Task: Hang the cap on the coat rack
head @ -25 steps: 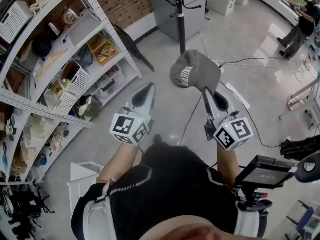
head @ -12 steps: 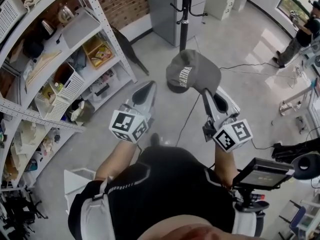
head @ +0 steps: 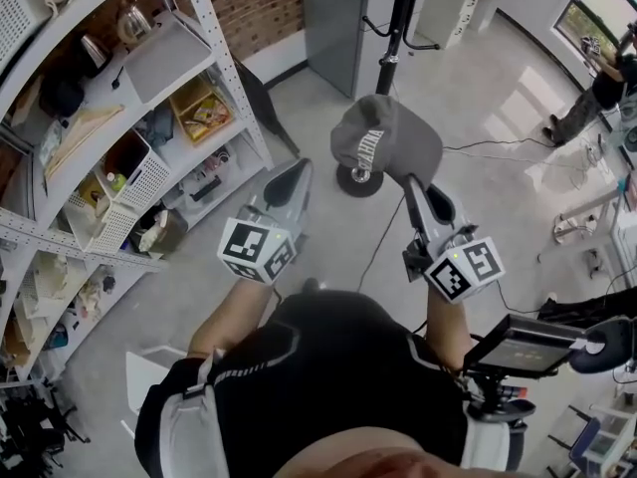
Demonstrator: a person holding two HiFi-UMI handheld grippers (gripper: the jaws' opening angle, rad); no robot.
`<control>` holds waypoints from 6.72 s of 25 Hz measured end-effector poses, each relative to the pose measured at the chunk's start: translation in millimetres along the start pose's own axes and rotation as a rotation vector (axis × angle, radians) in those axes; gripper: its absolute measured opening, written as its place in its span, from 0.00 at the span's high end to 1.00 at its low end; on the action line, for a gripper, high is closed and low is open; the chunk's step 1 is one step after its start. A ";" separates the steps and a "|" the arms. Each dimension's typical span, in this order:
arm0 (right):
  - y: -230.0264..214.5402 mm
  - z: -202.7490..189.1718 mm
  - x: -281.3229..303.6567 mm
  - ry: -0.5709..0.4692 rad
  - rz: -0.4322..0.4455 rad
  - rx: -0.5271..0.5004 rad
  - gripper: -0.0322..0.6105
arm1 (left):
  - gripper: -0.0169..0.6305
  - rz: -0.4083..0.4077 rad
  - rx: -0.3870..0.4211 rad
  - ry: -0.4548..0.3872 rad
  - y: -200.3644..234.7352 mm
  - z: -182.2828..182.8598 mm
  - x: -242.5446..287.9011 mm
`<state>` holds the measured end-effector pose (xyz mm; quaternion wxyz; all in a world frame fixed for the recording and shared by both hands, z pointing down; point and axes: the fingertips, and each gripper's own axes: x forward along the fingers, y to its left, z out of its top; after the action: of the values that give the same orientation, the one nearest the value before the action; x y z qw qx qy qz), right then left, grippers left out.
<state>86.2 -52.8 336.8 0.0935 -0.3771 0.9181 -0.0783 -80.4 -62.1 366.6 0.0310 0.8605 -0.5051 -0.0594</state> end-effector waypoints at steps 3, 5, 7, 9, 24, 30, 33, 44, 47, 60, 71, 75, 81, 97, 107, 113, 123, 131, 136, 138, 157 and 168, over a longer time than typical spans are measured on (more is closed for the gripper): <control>4.3 -2.3 25.0 0.003 0.002 0.000 0.90 | 0.97 0.000 -0.012 0.004 28.1 0.5 4.3; 6.7 -3.4 38.6 0.000 0.006 -0.005 0.90 | 0.97 -0.008 -0.017 0.002 42.1 0.2 7.5; 8.8 -5.1 52.2 -0.003 0.003 -0.009 0.90 | 0.97 -0.021 -0.024 0.001 55.0 -0.5 11.1; 10.4 -8.3 66.0 -0.001 -0.006 -0.008 0.90 | 0.97 -0.034 -0.035 0.010 69.0 -4.2 14.9; -50.6 5.5 112.6 -0.003 0.038 0.019 0.90 | 0.97 -0.039 -0.049 0.031 90.7 -9.4 93.3; -88.0 30.5 116.9 -0.039 0.060 0.011 0.90 | 0.97 -0.029 -0.029 0.021 84.8 0.2 134.2; -106.9 40.8 119.0 -0.057 0.071 0.013 0.90 | 0.97 -0.031 -0.016 0.024 81.3 1.8 157.1; -171.9 74.1 118.7 -0.108 0.130 0.036 0.90 | 0.97 0.005 0.014 0.018 66.9 11.3 225.0; -196.0 85.8 109.2 -0.131 0.135 0.040 0.90 | 0.97 0.003 0.023 0.005 54.6 13.5 247.2; -227.1 101.2 122.9 -0.179 0.169 0.040 0.90 | 0.97 0.000 0.063 0.004 63.4 21.2 292.6; -151.0 101.4 203.3 -0.243 0.153 0.059 0.90 | 0.97 -0.058 0.061 -0.018 151.4 44.8 268.7; -121.7 98.6 228.3 -0.263 0.150 0.017 0.90 | 0.97 -0.084 0.043 -0.030 179.8 45.8 262.5; -91.2 104.2 257.8 -0.320 0.158 -0.010 0.90 | 0.97 -0.117 0.029 -0.036 213.2 48.5 255.2; -69.6 128.3 297.8 -0.514 0.099 -0.166 0.90 | 0.97 -0.227 0.058 -0.056 249.8 58.4 257.4; -71.1 147.8 308.3 -0.615 0.071 -0.239 0.90 | 0.97 -0.266 0.064 -0.077 252.4 62.8 262.5; -77.9 160.0 304.9 -0.668 0.052 -0.245 0.90 | 0.97 -0.274 0.065 -0.075 249.8 60.5 258.5; -94.8 161.8 279.7 -0.725 -0.030 -0.238 0.90 | 0.97 -0.300 0.059 -0.066 244.6 52.4 258.6; -103.2 139.7 251.1 -0.709 -0.131 -0.226 0.90 | 0.97 -0.345 0.036 -0.051 229.0 44.0 263.3; -109.1 122.5 237.0 -0.685 -0.180 -0.202 0.90 | 0.97 -0.379 0.029 -0.037 216.4 37.9 267.1; -112.2 115.7 234.4 -0.674 -0.194 -0.186 0.90 | 0.97 -0.385 0.024 -0.035 214.1 37.0 268.9; -153.0 30.2 249.4 -0.554 -0.248 0.059 0.89 | 0.97 -0.363 0.004 -0.047 218.5 41.0 274.0; -171.8 -21.0 300.0 -0.454 -0.219 0.167 0.87 | 0.97 -0.342 0.011 -0.050 235.2 42.4 274.7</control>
<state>-11.6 -384.2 360.2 0.3187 -0.4731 0.8178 -0.0766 -157.0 -416.3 331.8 0.0032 0.9323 -0.3523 -0.0824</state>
